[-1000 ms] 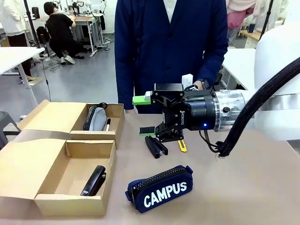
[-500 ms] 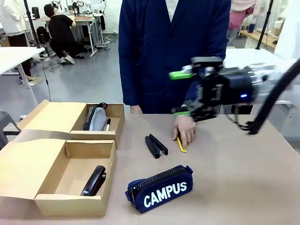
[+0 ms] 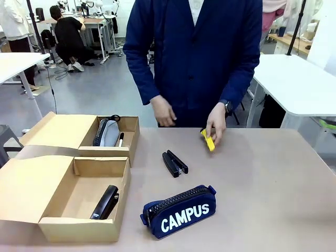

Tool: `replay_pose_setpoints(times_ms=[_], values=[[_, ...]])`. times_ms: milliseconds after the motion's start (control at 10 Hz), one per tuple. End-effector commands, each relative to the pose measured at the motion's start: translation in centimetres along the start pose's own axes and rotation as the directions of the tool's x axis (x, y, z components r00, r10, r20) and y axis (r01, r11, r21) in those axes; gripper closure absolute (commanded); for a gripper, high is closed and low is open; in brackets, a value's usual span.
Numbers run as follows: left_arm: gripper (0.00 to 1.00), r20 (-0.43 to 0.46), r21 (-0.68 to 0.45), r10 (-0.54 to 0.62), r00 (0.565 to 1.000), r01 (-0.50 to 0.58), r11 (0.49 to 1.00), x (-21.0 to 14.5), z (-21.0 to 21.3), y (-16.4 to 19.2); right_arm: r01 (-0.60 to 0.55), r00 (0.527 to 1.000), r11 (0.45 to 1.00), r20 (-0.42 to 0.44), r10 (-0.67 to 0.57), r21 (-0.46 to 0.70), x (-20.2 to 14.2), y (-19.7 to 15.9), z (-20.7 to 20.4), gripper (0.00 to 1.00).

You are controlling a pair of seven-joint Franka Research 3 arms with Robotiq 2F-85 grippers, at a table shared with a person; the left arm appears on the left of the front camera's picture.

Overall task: Place items inside the box.
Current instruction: Pick up a Pencil pouch or Stapler and place it inside the Mailer Box closest to the robot.

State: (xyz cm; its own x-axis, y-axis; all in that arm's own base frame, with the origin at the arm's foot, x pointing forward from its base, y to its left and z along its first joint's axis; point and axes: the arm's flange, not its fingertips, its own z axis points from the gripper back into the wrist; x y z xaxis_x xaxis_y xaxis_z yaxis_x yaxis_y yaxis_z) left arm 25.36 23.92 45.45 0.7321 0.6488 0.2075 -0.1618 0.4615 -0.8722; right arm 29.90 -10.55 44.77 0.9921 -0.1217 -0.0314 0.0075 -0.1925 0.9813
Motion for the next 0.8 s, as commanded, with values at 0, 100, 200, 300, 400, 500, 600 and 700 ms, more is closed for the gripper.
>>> replay_pose_setpoints(times_ms=[0, 100, 200, 300, 400, 500, 600, 700], values=[[0.00, 0.005, -0.023, -0.018, 1.000, 0.018, 1.000, 0.0, -0.1, 0.0, 0.001, 0.990, 0.998, 0.144, 0.007, -0.058, -4.2, -4.0, 0.8, 0.00], [0.00, 0.005, -0.023, -0.018, 1.000, 0.018, 1.000, 0.0, -0.1, 0.0, 0.000, 0.982, 0.996, 0.187, 0.016, -0.085, -4.6, -5.1, 0.6, 0.00], [0.00, 0.005, -0.023, -0.018, 1.000, 0.018, 1.000, 0.0, -0.1, 0.0, 0.014, 0.957, 0.986, 0.288, 0.034, -0.164, -3.8, -6.1, -1.2, 0.00], [0.00, 0.005, -0.023, -0.018, 1.000, 0.018, 1.000, 0.0, -0.1, 0.0, 0.006, 0.988, 0.999, 0.157, 0.000, -0.038, -0.9, -2.2, 5.6, 0.00], [0.00, 0.005, -0.023, -0.018, 1.000, 0.018, 1.000, 0.0, -0.1, 0.0, 0.006, 0.988, 0.999, 0.157, 0.000, -0.038, -0.9, -2.2, 5.6, 0.00], [0.00, 0.005, -0.023, -0.018, 1.000, 0.018, 1.000, 0.0, -0.1, 0.0, 0.006, 0.988, 0.999, 0.157, 0.000, -0.038, -0.9, -2.2, 5.6, 0.00], [0.00, 0.005, -0.023, -0.018, 1.000, 0.018, 1.000, 0.0, -0.1, 0.0, 0.006, 0.988, 0.999, 0.157, 0.000, -0.038, -0.9, -2.2, 5.6, 0.00], [0.00, 0.005, -0.023, -0.018, 1.000, 0.018, 1.000, 0.0, -0.1, 0.0, 0.006, 0.988, 0.999, 0.157, 0.000, -0.038, -0.9, -2.2, 5.6, 0.00]])
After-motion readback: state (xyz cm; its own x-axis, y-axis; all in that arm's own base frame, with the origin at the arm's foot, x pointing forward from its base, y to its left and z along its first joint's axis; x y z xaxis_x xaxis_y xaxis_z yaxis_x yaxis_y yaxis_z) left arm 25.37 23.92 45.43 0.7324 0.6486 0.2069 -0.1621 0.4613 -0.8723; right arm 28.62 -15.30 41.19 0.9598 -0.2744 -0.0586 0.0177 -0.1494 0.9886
